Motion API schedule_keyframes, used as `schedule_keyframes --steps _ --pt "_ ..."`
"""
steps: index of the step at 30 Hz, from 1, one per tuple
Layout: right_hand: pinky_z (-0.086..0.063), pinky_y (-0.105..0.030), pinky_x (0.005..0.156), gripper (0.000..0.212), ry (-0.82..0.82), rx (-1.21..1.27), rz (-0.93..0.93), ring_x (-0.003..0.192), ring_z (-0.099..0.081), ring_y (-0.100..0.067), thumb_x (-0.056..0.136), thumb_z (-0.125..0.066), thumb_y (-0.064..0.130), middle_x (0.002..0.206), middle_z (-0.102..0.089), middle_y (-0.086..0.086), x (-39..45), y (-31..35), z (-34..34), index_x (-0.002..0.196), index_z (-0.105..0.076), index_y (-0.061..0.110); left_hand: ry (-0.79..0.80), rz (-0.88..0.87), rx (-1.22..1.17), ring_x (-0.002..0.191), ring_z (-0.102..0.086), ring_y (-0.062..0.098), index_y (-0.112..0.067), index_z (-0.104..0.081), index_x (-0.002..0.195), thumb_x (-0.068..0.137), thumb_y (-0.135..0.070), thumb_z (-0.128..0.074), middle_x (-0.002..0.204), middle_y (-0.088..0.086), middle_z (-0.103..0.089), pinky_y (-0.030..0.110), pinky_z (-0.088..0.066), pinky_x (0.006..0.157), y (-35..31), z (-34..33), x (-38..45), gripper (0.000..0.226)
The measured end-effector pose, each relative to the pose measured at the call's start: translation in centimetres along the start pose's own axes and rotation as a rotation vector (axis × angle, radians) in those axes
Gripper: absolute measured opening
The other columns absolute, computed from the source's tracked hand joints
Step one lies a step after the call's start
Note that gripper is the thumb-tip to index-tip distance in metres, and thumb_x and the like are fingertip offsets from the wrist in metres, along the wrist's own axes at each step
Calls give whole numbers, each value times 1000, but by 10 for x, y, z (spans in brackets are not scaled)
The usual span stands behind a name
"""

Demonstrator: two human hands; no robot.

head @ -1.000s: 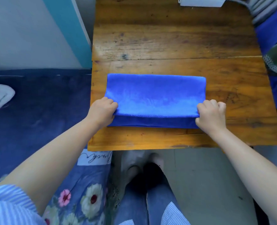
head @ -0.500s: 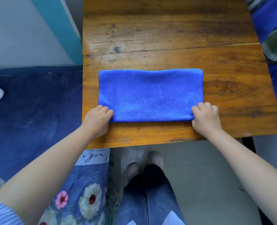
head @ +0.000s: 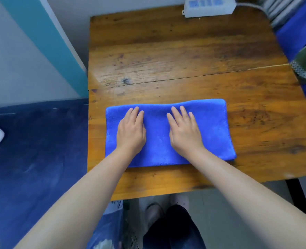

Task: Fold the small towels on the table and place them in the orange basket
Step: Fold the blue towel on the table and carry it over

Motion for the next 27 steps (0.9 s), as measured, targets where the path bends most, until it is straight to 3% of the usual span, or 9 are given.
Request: schedule_keyframes --steps 2,4,6,7,9,13,17,22,27 --pt "-54 -45 81 51 82 27 16 104 -66 -28 74 -32 28 112 -69 -8 20 10 -11 103 -71 10 82 77 15 127 -47 39 2 -53 128 87 -28 -28 136 21 -50 50 -44 96 3 -11 12 57" --pt "-49 -42 92 55 106 26 9 115 -59 -24 78 -29 35 124 -63 -5 32 11 -14 113 -67 14 190 133 27 144 -18 28 -12 -30 145 86 -45 -10 155 9 -23 45 -18 114 15 -23 13 71" --pt "-21 -39 115 60 174 19 62 140 -28 -22 87 -19 40 151 -31 -3 39 7 -25 139 -38 17 191 159 22 147 -7 25 -22 -23 147 73 -56 4 157 3 -15 42 -6 117 25 -28 12 86" --pt "-5 -37 118 66 222 51 75 145 -10 -20 87 -8 46 156 -13 1 40 2 -30 146 -21 19 184 177 24 147 -5 25 -25 -23 147 70 -58 5 157 2 -13 42 -4 117 29 -28 11 88" --pt "6 -37 117 83 231 63 32 145 2 -18 73 10 52 157 -1 5 40 -14 -30 148 -7 22 204 240 24 146 0 27 -29 -20 147 75 -61 -2 158 1 -9 42 0 117 35 -29 10 81" --pt "6 -36 116 79 207 98 -179 145 3 -19 76 2 52 157 -2 4 41 -64 -27 148 -7 20 215 388 39 146 7 29 -29 -14 149 96 -51 -27 159 3 0 43 2 117 45 -25 10 59" --pt "5 -36 116 70 187 133 -369 145 2 -20 84 -10 46 157 -4 1 33 -113 -20 148 -10 17 209 523 -6 145 6 34 -28 -12 149 95 -51 -30 158 7 3 44 -3 117 54 -22 11 62" --pt "1 -40 117 56 168 248 -587 145 4 -23 99 -24 34 157 0 -5 6 -147 -16 148 -6 13 295 559 -17 145 9 34 -26 -5 150 95 -52 -27 158 9 9 46 -1 117 55 -19 13 64" --pt "3 -45 116 74 65 285 -553 145 -1 -24 84 -12 45 156 -11 -9 -34 -129 10 146 -16 5 221 492 56 145 9 30 -24 -11 150 97 -44 -31 157 11 10 48 -3 116 43 2 12 60"
Point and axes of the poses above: each hand's wrist, its own x-axis towards the middle knuckle, its own z-axis out of the back of the hand, y = z × x, the point moved 6 cm from there along x, towards the middle knuckle
